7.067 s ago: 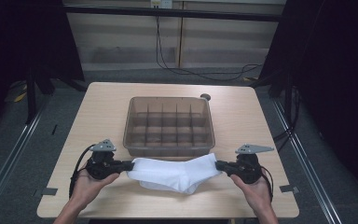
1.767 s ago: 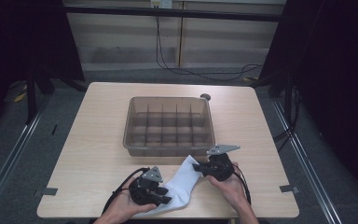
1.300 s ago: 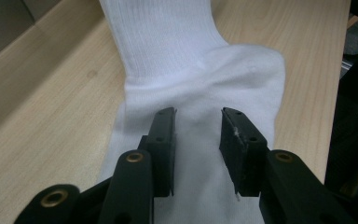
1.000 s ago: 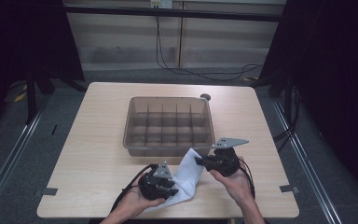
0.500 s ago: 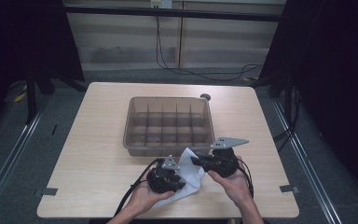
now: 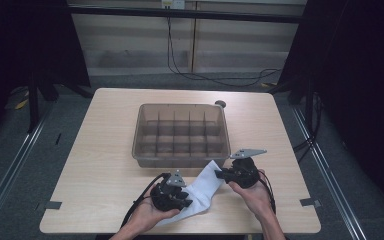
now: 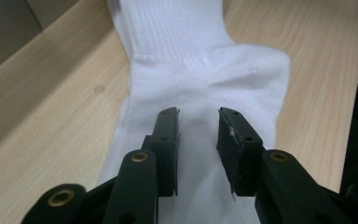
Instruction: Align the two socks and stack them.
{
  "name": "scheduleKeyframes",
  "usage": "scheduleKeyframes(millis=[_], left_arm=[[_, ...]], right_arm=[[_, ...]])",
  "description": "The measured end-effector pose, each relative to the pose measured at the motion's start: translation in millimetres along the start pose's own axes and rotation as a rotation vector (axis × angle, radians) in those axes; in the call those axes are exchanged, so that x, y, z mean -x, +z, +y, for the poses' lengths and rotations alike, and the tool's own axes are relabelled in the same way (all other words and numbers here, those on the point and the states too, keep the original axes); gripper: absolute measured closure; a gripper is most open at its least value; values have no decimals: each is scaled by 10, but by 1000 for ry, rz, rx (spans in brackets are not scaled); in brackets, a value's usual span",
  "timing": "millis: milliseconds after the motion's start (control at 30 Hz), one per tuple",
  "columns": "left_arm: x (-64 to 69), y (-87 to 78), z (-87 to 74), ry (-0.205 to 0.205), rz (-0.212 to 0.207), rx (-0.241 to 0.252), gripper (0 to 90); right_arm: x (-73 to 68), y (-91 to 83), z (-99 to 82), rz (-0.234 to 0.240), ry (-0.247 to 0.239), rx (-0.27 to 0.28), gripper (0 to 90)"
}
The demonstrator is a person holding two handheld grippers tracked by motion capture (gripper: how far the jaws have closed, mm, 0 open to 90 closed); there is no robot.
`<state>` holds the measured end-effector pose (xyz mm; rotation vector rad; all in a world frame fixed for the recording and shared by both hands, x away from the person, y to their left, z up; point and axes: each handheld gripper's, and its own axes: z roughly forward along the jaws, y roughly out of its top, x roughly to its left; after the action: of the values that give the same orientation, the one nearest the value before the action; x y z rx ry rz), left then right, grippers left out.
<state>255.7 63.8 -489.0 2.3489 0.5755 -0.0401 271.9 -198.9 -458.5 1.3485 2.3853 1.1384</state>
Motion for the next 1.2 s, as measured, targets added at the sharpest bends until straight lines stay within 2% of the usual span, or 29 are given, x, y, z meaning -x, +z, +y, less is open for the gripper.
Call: scheduleKeyframes(millis=[100, 167, 267, 333, 467, 533, 600, 633, 700, 767, 867, 933, 1033, 1100, 1200], left_arm=[[-15, -13, -22, -8, -13, 5, 685], [-3, -9, -20, -12, -9, 8, 685], [3, -8, -15, -7, -3, 4, 685], [-2, -10, -16, -9, -6, 2, 685], [-7, -6, -19, -10, -10, 9, 685], [-10, -7, -18, -8, -11, 8, 686], [-13, -8, -16, -13, -15, 6, 685], [-15, -2, -20, -14, -17, 16, 685], [-16, -3, -20, -13, -17, 14, 686], [-13, -10, -19, -9, -12, 5, 686], [-5, -8, -21, -10, -10, 8, 686], [-1, -7, -21, -7, -7, 9, 685], [-10, -10, -20, -10, -12, 6, 686], [-7, -10, -21, -12, -11, 7, 686], [-5, -3, -19, -10, -11, 11, 685]], right_arm=[[66, 69, -63, -6, 16, -37, 807], [82, 122, -89, -30, 15, -73, 781], [111, 132, -119, -66, 23, -89, 698], [139, 80, -140, -76, 41, -73, 615], [187, 51, -208, -56, 74, -76, 512], [195, 109, -242, -64, 71, -95, 464], [205, 174, -255, -38, 73, -85, 443], [190, 196, -251, -44, 57, -75, 442], [161, 217, -236, -48, 33, -81, 452], [119, 222, -243, -47, -16, -88, 548], [88, 226, -240, -53, -33, -96, 702], [78, 235, -243, -32, -25, -93, 763], [67, 252, -237, -22, -27, -77, 788], [60, 240, -222, 0, -6, -65, 793], [38, 140, -157, 16, -4, -20, 796]])
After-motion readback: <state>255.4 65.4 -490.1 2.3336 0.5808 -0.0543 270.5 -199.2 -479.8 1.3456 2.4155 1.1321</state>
